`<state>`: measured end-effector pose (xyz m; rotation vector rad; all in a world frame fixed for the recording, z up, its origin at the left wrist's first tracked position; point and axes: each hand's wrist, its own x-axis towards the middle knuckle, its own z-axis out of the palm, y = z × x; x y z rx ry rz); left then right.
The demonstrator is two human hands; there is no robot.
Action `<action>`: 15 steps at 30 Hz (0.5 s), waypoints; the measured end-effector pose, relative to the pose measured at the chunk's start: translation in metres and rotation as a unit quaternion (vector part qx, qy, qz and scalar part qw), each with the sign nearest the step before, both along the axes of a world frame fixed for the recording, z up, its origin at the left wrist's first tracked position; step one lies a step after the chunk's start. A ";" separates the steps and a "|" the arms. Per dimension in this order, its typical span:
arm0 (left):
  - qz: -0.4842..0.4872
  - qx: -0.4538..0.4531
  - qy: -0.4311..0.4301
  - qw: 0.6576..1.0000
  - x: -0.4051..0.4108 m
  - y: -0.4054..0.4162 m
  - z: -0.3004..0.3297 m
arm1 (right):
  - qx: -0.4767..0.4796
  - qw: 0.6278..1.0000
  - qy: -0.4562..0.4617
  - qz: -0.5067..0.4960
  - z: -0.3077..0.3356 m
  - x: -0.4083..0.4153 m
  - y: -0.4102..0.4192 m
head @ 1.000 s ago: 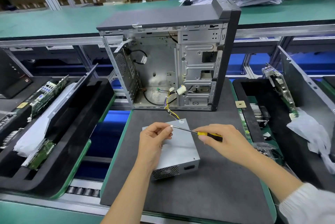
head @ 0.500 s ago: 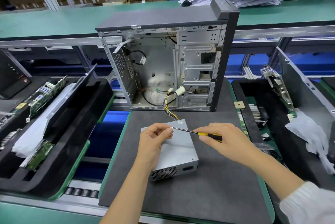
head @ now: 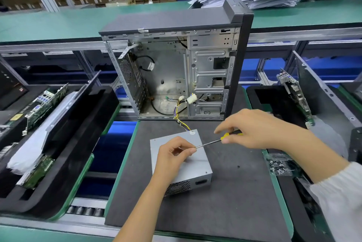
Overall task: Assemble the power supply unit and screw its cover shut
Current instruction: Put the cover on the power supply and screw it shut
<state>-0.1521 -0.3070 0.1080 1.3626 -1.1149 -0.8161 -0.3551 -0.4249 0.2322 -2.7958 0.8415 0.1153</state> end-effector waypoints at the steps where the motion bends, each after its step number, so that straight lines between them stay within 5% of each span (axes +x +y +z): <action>1: 0.005 -0.006 -0.007 1.000 -0.001 0.001 0.001 | -0.004 1.000 -0.001 -0.002 0.005 0.003 -0.001; 9: 0.065 -0.070 -0.001 0.995 0.007 0.009 0.011 | 0.265 0.961 -0.074 -0.025 0.022 0.010 -0.001; 15: 0.099 -0.063 0.025 0.993 0.009 0.016 0.013 | 0.378 0.872 -0.304 -0.067 0.024 0.014 -0.003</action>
